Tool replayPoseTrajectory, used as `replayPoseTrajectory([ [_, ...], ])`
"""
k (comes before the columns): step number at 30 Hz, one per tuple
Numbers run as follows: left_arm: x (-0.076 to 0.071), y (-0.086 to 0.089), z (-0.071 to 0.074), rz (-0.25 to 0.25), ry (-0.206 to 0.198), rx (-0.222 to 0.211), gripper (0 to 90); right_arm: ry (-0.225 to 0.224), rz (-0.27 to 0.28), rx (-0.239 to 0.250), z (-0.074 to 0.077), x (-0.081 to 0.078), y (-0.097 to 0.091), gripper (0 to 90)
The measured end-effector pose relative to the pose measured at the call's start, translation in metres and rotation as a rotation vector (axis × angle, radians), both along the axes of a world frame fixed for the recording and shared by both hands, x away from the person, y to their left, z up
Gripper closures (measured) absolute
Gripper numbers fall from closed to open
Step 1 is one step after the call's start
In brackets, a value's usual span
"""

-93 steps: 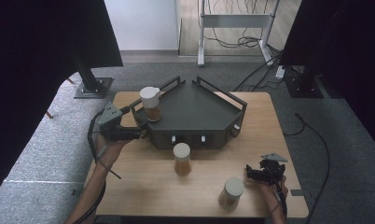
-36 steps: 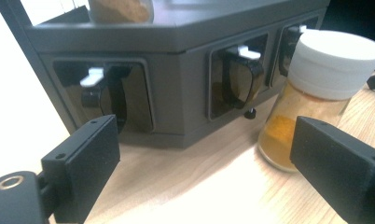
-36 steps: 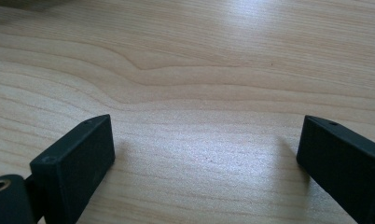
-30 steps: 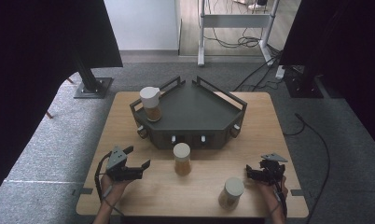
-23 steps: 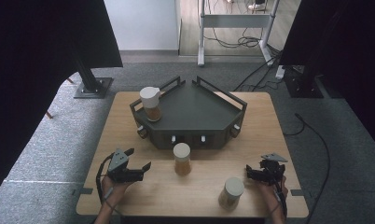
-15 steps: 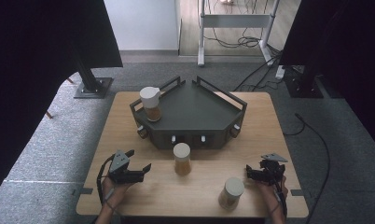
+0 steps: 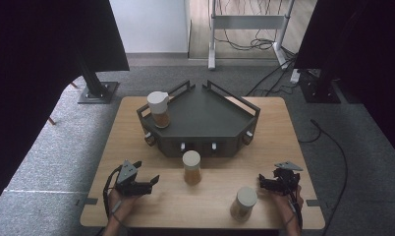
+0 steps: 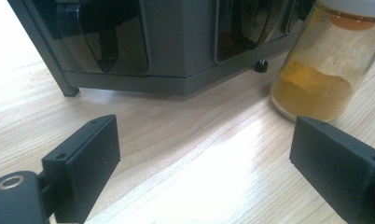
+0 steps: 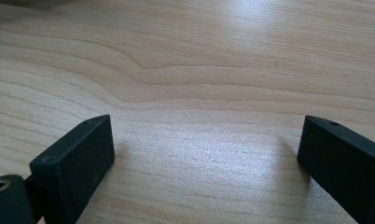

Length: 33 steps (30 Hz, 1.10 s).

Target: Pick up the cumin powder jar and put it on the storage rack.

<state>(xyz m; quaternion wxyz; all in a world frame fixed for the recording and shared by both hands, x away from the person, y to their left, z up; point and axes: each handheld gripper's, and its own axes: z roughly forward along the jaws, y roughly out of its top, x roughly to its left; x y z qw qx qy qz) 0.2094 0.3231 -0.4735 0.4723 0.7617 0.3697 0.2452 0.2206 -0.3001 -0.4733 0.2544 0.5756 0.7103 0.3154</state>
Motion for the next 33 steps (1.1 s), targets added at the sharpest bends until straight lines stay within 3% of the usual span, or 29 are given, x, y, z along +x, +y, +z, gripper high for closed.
replayPoseTrajectory([
  [3, -0.001, 0.0, -0.001, 0.006, 0.0, 0.002, 8.5, -0.005, 0.001, 0.007, 0.0, -0.001, -0.002, 5.7],
  [7, -0.001, 0.001, -0.003, 0.012, 0.005, 0.0, 8.5, -0.02, 0.001, 0.056, -0.001, -0.004, -0.009, 8.9],
  [11, -0.002, 0.001, -0.003, 0.014, 0.007, 0.008, 8.6, -0.056, 0.007, 0.068, 0.004, -0.011, -0.008, 9.1],
  [21, -0.003, 0.002, -0.005, 0.022, 0.006, 0.011, 8.6, -0.098, 0.045, 0.055, 0.023, -0.025, 0.003, 9.1],
  [29, -0.003, 0.003, -0.006, 0.024, 0.008, 0.008, 8.6, -0.165, 0.052, 0.092, 0.044, -0.041, 0.007, 9.1],
  [33, -0.003, 0.003, -0.006, 0.023, 0.007, 0.009, 8.6, -0.163, 0.054, 0.088, 0.057, -0.046, 0.012, 9.1],
])
